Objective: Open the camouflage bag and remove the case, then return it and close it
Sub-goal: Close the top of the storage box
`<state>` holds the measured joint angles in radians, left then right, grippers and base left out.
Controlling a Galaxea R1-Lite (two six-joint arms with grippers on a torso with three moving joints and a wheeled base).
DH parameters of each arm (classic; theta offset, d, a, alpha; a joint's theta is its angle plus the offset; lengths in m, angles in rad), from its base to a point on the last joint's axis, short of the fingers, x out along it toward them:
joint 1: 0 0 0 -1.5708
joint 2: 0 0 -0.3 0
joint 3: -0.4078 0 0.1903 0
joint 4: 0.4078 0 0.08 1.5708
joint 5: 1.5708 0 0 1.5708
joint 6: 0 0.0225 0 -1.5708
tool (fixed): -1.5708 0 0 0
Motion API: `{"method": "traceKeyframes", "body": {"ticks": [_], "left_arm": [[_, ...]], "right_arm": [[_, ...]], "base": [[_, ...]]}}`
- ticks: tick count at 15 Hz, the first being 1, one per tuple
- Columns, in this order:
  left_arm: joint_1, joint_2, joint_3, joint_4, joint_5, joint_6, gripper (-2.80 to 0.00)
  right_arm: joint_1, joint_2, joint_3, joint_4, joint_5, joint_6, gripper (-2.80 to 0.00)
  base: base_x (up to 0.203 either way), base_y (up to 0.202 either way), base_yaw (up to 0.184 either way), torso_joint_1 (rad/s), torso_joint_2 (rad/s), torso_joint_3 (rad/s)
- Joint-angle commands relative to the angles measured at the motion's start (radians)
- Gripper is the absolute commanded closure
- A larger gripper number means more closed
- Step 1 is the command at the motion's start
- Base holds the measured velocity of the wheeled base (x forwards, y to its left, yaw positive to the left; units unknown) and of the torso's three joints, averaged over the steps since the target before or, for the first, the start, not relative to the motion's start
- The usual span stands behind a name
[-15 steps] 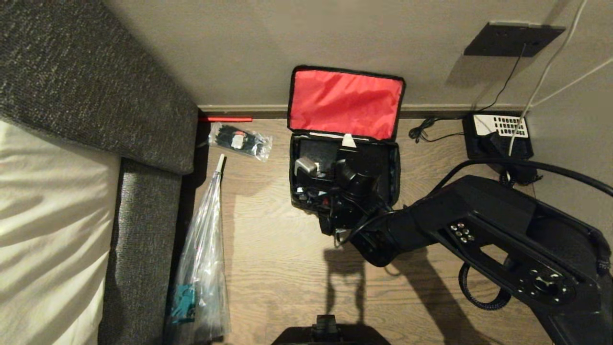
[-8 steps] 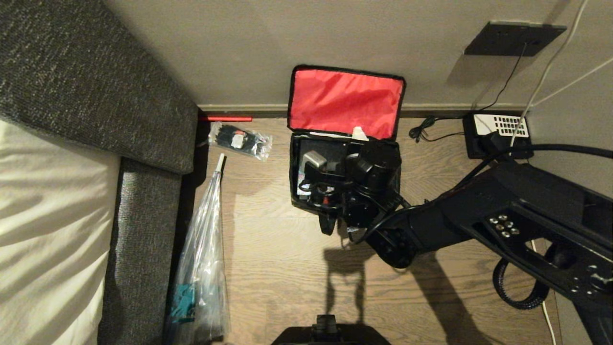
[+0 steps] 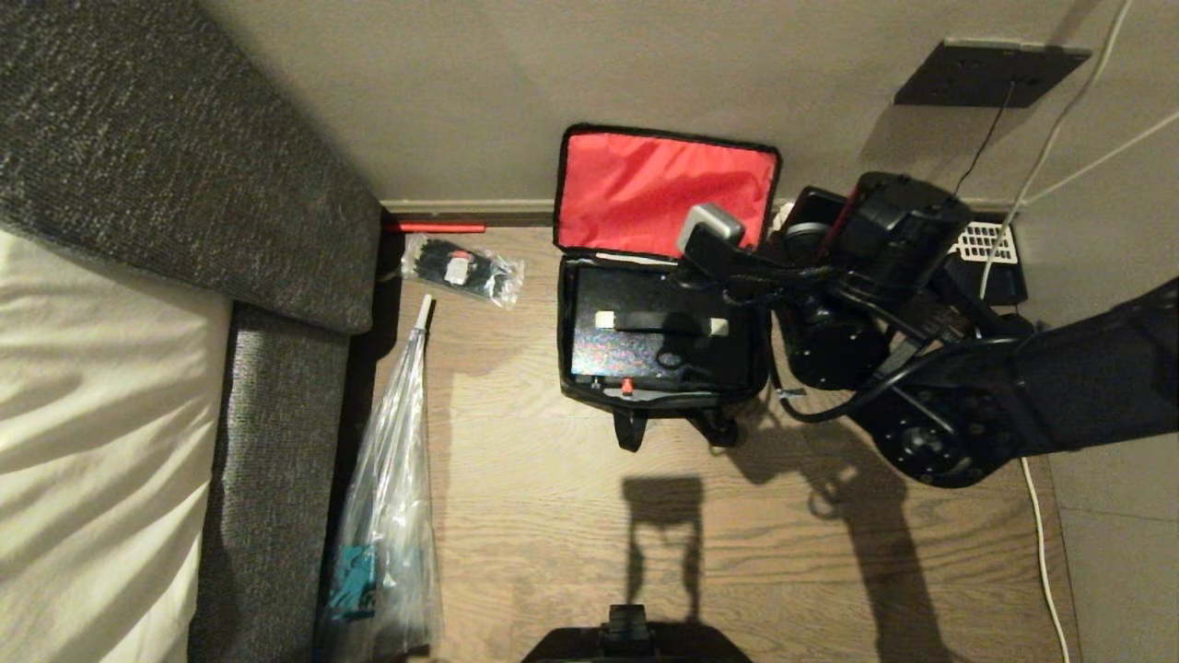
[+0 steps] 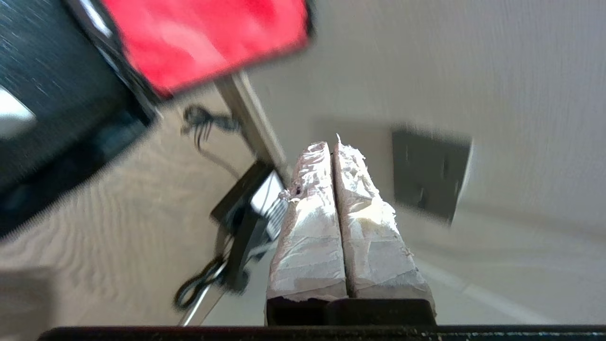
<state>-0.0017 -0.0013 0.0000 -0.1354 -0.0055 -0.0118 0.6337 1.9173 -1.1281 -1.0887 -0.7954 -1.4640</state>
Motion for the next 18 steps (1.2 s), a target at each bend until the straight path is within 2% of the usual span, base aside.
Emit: {"method": "traceKeyframes", "body": {"ticks": [1,3,4,7,8,9,11,14,18], "left_arm": [[0.000,0.001,0.040,-0.001,-0.001,-0.001,0.00],[0.000,0.001,0.040,-0.001,0.000,-0.001,0.00],[0.000,0.001,0.040,-0.001,-0.001,-0.001,0.00],[0.000,0.001,0.040,-0.001,0.001,-0.001,0.00],[0.000,0.001,0.040,-0.001,0.001,-0.001,0.00],[0.000,0.001,0.040,-0.001,0.001,-0.001,0.00],[0.000,0.001,0.040,-0.001,0.000,-0.001,0.00],[0.000,0.001,0.040,-0.001,0.001,-0.001,0.00],[0.000,0.001,0.040,-0.001,-0.001,0.003,0.00]], "right_arm": [[-0.011,-0.185,0.044,0.121,-0.004,0.119,0.00],[-0.017,-0.337,0.072,0.344,-0.016,0.333,0.00],[-0.026,-0.415,0.088,0.492,-0.052,0.452,0.00],[-0.116,-0.569,0.112,0.960,-0.132,0.915,0.00],[-0.135,-0.608,0.113,1.085,-0.142,1.045,0.00],[-0.154,-0.640,0.113,1.191,-0.146,1.131,0.00],[-0.178,-0.685,0.118,1.345,-0.143,1.259,0.00],[-0.187,-0.682,0.121,1.470,-0.134,1.429,0.00],[-0.201,-0.696,0.149,1.500,-0.133,1.489,0.00]], "base": [[0.000,0.000,0.000,0.000,0.00,0.000],[0.000,0.000,0.000,0.000,0.00,0.000],[0.000,0.000,0.000,0.000,0.00,0.000],[0.000,0.000,0.000,0.000,0.00,0.000],[0.000,0.000,0.000,0.000,0.00,0.000],[0.000,0.000,0.000,0.000,0.00,0.000],[0.000,0.000,0.000,0.000,0.00,0.000],[0.000,0.000,0.000,0.000,0.00,0.000],[0.000,0.000,0.000,0.000,0.00,0.000]]}}
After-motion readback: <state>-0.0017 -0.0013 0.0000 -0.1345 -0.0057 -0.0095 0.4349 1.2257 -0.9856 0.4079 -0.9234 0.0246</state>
